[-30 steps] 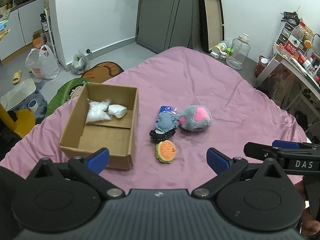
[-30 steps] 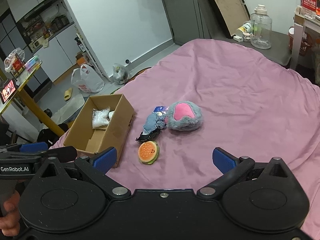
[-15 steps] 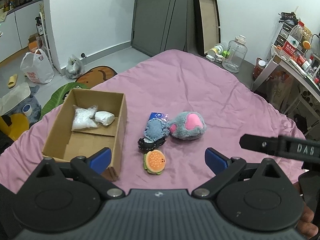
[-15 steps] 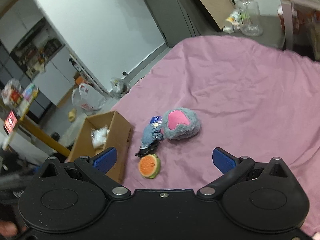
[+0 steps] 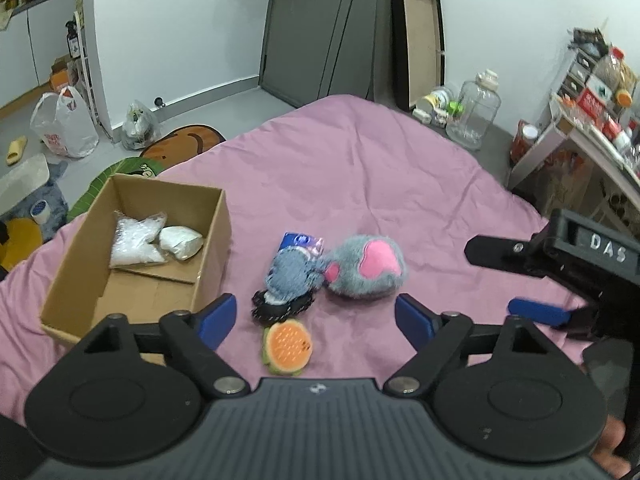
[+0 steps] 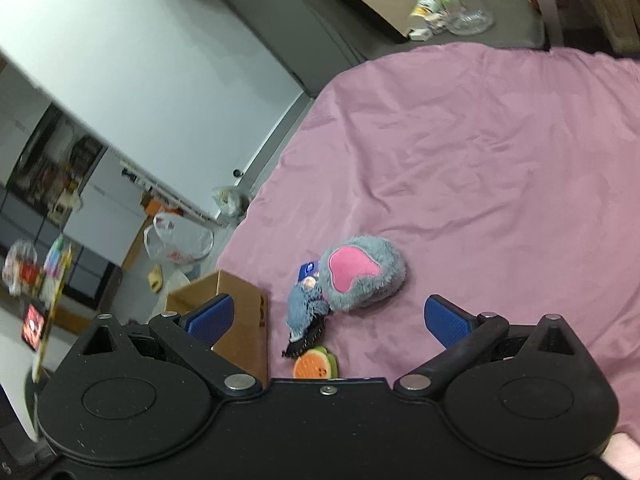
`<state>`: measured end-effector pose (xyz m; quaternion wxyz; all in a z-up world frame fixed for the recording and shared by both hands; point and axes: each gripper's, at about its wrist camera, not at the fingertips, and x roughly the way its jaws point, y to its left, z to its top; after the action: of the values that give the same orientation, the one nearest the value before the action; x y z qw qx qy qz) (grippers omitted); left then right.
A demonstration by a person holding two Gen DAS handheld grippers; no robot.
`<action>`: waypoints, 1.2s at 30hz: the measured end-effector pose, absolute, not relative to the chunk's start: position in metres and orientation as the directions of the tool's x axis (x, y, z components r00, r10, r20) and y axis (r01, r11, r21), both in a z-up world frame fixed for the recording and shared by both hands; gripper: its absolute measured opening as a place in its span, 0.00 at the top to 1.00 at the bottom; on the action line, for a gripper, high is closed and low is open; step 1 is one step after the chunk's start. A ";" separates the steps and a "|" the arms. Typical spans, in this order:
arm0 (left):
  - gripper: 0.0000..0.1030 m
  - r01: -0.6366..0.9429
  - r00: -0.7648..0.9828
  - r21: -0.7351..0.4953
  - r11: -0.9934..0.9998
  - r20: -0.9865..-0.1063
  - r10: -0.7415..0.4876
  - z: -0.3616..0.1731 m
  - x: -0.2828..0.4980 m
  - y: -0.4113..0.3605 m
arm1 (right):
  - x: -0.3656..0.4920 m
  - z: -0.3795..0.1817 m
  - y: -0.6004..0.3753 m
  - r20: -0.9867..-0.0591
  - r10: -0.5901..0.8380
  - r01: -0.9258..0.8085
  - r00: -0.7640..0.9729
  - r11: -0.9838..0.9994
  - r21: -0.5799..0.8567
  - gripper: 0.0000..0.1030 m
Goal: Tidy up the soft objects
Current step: 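Lower the right tool onto the grey plush and close on it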
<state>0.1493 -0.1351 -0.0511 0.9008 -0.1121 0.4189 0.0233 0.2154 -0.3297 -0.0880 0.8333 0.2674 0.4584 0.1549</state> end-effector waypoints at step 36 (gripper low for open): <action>0.36 -0.191 0.585 -0.298 0.935 -0.800 -0.135 -0.138 0.261 -0.142 | 0.298 -0.190 -0.327 -0.726 0.519 0.218 0.451 0.725 0.653 0.29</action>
<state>0.2607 -0.1425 -0.1377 0.8720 -0.1792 0.4552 0.0160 0.2983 -0.3274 -0.1898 0.7730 0.3576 0.5149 0.0974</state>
